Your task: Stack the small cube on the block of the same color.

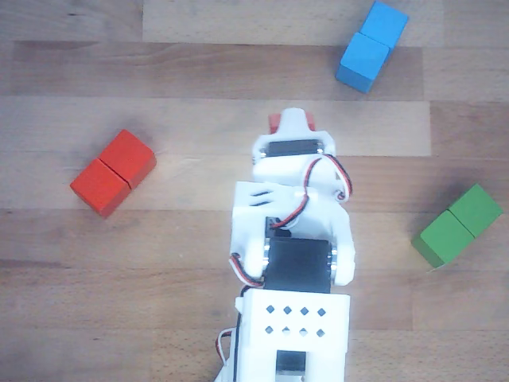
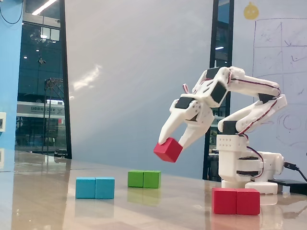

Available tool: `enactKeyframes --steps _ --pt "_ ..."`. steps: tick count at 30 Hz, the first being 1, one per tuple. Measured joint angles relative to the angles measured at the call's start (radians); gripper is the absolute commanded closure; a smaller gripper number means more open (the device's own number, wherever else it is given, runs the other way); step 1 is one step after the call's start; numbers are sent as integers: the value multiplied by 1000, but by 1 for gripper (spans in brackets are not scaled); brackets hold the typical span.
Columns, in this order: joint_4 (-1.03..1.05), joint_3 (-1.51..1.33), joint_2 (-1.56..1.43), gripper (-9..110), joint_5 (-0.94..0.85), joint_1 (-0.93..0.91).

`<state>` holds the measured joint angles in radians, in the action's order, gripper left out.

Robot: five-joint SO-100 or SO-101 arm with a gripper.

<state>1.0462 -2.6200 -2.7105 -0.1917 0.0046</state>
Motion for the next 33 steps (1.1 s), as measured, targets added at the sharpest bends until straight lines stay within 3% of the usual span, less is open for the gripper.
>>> enactKeyframes --steps 12,22,33 --pt "0 247 -6 92 0 353" --pt "18 267 -6 92 0 646" --pt "18 267 296 92 0 744"
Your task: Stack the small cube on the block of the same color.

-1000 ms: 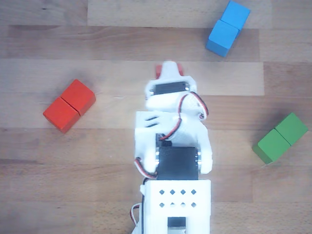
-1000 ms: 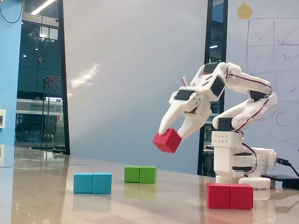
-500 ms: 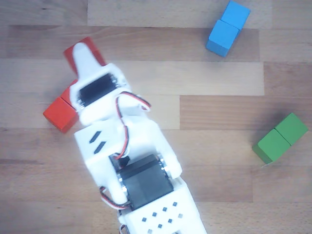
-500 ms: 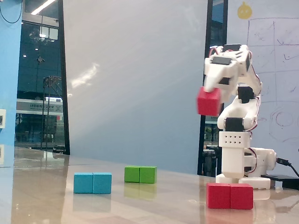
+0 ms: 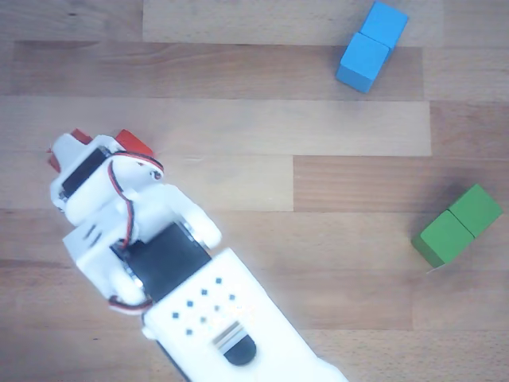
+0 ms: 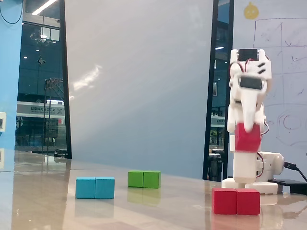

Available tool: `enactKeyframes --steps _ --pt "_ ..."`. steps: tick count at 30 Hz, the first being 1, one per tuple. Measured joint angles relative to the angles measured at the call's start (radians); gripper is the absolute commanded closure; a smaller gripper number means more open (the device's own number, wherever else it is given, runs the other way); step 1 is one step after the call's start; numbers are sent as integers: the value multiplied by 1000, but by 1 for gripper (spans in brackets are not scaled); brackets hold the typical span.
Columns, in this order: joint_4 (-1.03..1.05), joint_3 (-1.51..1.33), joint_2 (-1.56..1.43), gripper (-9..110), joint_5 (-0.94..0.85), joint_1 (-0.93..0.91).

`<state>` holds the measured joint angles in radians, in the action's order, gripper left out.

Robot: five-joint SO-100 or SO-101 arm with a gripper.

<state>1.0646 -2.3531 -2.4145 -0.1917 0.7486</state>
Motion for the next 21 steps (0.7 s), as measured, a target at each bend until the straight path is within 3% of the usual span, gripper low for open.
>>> enactKeyframes --steps 21 --pt "-66 12 225 92 0 0"
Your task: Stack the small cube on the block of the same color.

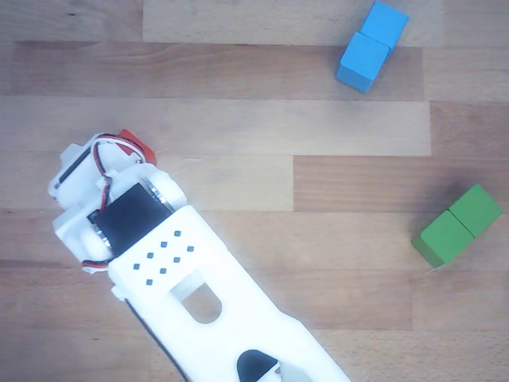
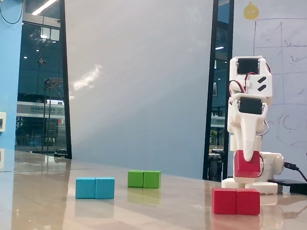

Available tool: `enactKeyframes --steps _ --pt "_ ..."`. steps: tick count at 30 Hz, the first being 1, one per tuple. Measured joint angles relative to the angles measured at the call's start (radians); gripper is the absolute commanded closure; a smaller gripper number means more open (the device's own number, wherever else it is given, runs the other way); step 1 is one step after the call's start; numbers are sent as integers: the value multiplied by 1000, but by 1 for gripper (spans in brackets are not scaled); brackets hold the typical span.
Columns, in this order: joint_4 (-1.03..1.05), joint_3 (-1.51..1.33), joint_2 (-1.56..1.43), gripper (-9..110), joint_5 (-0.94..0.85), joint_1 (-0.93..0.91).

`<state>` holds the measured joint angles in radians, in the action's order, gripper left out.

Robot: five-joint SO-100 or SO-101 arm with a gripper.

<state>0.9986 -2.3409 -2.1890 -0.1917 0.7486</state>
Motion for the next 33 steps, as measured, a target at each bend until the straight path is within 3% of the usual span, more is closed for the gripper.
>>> enactKeyframes --steps 33 --pt "-54 3 101 92 -104 -94"
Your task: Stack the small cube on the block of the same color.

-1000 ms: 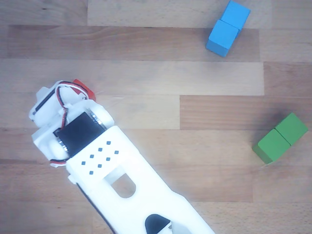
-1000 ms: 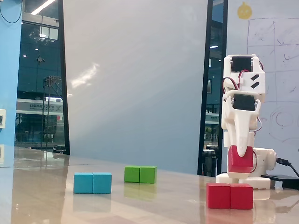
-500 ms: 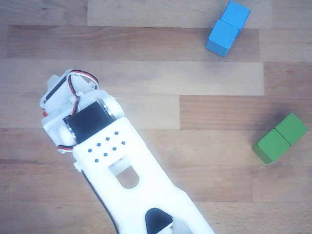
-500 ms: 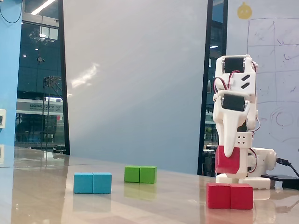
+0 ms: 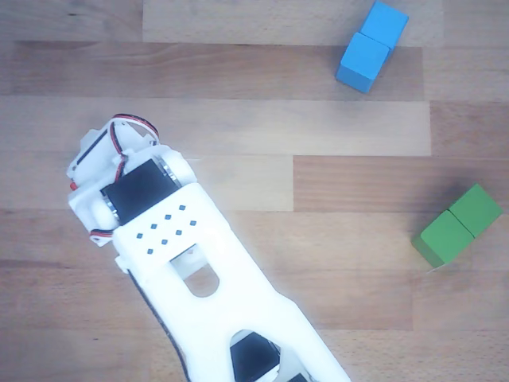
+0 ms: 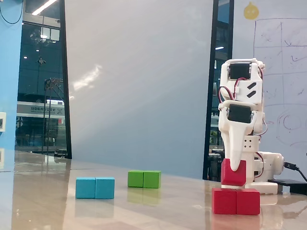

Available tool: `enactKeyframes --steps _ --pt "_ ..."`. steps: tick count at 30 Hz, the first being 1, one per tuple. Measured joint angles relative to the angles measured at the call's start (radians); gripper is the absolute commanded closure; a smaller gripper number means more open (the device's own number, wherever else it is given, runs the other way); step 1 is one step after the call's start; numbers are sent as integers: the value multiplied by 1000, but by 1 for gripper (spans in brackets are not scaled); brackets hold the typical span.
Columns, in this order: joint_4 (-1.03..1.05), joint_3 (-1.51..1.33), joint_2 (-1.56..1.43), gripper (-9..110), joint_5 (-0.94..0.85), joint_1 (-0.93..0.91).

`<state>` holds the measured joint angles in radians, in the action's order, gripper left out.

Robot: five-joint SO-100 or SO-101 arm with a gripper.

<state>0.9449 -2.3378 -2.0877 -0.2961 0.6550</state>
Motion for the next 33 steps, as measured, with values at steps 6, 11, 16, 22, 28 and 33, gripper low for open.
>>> enactKeyframes --steps 6,11,16,22,28,33 --pt "0 0 0 92 0 0" --pt "0 0 0 92 0 0" --pt "0 0 0 90 0 0" --pt "0 0 0 83 0 0" --pt "-9 0 0 83 -6 0" --pt "-38 0 0 83 -6 0"
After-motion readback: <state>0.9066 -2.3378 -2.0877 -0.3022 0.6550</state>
